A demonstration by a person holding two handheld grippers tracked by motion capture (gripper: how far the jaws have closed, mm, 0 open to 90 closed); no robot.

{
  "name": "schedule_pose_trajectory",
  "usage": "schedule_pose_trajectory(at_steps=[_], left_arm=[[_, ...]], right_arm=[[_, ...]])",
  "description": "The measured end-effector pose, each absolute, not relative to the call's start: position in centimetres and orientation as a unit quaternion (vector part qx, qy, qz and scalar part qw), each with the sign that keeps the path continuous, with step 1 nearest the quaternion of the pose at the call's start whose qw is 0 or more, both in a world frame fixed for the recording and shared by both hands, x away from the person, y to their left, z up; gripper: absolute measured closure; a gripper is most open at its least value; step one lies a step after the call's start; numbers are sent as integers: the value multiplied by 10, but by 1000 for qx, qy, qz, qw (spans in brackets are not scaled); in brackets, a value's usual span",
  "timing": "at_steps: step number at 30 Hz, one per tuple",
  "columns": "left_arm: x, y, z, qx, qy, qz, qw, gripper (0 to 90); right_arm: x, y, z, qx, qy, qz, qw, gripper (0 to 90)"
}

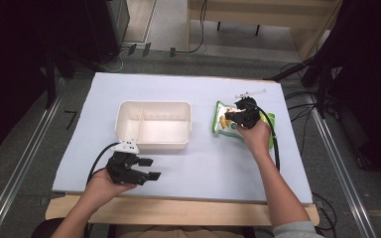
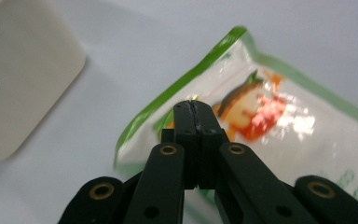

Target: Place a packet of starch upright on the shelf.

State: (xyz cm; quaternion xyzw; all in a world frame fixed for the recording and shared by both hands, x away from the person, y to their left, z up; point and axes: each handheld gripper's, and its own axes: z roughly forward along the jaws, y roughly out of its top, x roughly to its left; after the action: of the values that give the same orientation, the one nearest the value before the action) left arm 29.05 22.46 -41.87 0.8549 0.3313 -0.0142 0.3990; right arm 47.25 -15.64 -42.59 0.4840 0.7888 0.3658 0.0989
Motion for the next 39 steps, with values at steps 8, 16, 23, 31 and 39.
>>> schedule_pose_trajectory(at_steps=[8,16,23,31,39], left_arm=[[289,225,-419,853,328,-13,406,379],[283,228,-418,853,325,-8,409,385],[279,230,-419,853,329,-5,404,387],[278,230,-419,855,330,-1,401,391],[281,229,-421,854,333,0,399,393]], right_arm=[[522,-147,-436,507,782,344,115,900],[553,-153,-451,559,754,325,112,900],[572,-141,-460,562,768,290,102,900],[561,-141,-459,547,782,295,51,900],[535,-130,-458,495,815,302,25,900]])
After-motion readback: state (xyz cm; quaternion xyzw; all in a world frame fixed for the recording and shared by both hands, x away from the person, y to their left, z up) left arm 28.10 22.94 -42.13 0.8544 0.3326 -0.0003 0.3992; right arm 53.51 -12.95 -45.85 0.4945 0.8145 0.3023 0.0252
